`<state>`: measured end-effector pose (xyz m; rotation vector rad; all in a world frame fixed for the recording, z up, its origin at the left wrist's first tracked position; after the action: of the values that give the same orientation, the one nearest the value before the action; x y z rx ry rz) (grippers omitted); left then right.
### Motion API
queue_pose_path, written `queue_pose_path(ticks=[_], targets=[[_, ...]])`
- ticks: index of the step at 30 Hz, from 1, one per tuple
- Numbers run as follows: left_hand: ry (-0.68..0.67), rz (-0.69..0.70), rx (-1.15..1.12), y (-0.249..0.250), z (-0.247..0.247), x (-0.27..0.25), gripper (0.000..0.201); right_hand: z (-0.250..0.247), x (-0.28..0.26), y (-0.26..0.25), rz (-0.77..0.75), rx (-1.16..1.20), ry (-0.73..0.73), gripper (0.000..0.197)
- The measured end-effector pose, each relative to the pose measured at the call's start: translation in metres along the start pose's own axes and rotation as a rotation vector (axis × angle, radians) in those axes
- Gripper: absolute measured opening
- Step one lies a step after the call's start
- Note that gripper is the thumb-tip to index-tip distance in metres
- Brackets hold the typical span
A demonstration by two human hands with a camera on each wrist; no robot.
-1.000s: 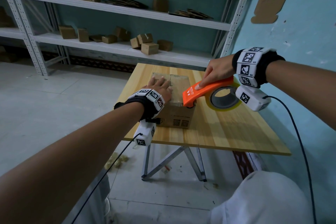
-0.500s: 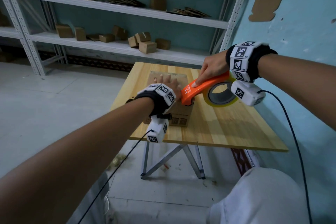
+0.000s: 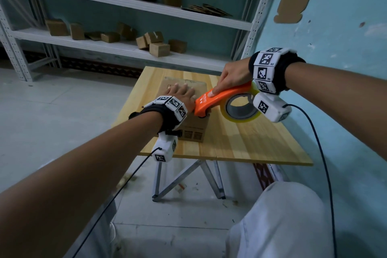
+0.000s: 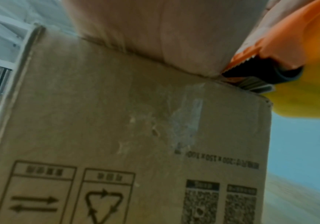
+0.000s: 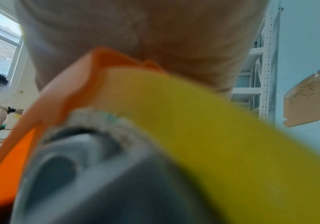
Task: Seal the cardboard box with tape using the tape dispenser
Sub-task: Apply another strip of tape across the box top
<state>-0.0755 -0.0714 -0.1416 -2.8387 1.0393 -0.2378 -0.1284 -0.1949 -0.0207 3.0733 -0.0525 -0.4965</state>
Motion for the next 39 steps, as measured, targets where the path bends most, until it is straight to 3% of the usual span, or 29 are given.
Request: queue_pose_path(ticks=[14,30,39], targets=[[-0.032,-0.095,-0.154,-0.027,0.002,-0.019,0.051,0.002,-0.001,-0.028,-0.041,0.001,0.016,0.064],[-0.034,-0.05,-0.081,-0.025,0.002,-0.024,0.053,0.013,-0.011,-0.013,-0.081,0.124,0.025,0.059],[-0.02,-0.085,-0.152,-0.022,-0.008,-0.035,0.049,0.021,-0.025,0.013,-0.1,0.226,0.041,0.048]])
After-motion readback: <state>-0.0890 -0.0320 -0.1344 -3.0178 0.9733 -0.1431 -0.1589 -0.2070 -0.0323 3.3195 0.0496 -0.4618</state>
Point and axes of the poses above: each hand's wrist, its own x-axis towards the middle knuckle, its own z-axis out of the palm, y = z × x, the point moved 5 cm from there along x, towards the middle knuckle, and after that the axes turned 2 degrees about y, right-handed, at the moved point
